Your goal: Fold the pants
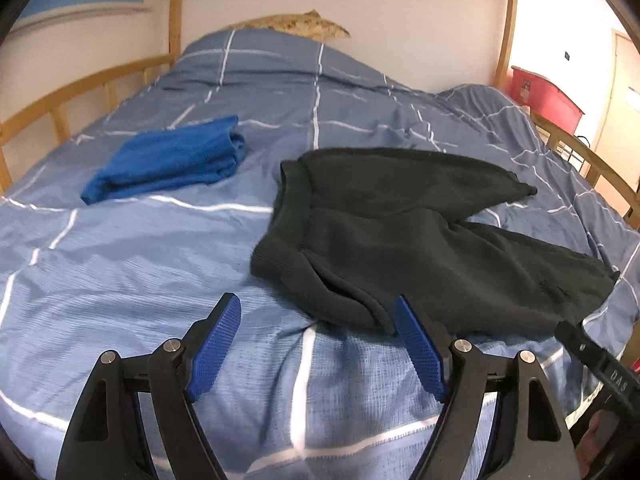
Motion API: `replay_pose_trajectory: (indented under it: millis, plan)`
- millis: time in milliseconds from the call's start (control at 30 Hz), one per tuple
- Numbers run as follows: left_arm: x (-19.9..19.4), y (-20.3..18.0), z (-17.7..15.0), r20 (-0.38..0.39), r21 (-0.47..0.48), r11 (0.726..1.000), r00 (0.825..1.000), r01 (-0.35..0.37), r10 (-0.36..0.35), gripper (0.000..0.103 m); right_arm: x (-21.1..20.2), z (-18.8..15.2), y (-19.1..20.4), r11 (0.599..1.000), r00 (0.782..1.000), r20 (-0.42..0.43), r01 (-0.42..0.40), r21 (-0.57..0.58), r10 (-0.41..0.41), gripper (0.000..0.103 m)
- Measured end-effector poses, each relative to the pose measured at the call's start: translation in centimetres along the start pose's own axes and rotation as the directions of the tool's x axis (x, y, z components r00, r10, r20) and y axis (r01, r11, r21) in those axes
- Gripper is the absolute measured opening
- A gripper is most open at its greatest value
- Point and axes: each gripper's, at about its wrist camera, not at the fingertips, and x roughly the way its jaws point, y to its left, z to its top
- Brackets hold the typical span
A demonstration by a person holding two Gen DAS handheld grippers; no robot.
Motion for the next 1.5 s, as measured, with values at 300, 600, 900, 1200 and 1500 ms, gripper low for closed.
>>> replay_pose_trajectory:
  millis: [300,600,900,1200,1500]
  plan:
    - [2.9,-0.1,0.3,-0.052,0.000,1.000,0.999,0.002,-0.002,0.068,1.1,1.3,-0.1,1.000,1.000,0.021,0.015,0.003,-0.015,0.067]
    - [5.4,-0.1,0.1,-0.123,-0.064,0.997,0.991,0.038,-0.045,0.050,2.6,1.6,-0.4,0.996,0.997,-0.020,0.080,-0.037,-0.081,0.047]
    - [4.4,-0.8,0.5,-0.111,-0.068,0.996,0.992,0.056,-0.063,0.015,2.0,2.2,-0.3,0.995,0.998,0.013,0.056,-0.078,-0.056,0.014]
    - [2.1,-1.3,4.4,-0.076,-0.119,0.991,0.994,0.066,-0.076,0.012,-0.5,6.3,0.8,0.996,0.992,0.125,0.014,-0.093,-0.002,0.009]
    - [3.9,-1.9,12.0,-0.074,-0.149,0.987,0.995,0.059,-0.071,0.011,2.4,15.0,3.8,0.992,0.981,0.187,-0.021,-0.121,0.044,0.008]
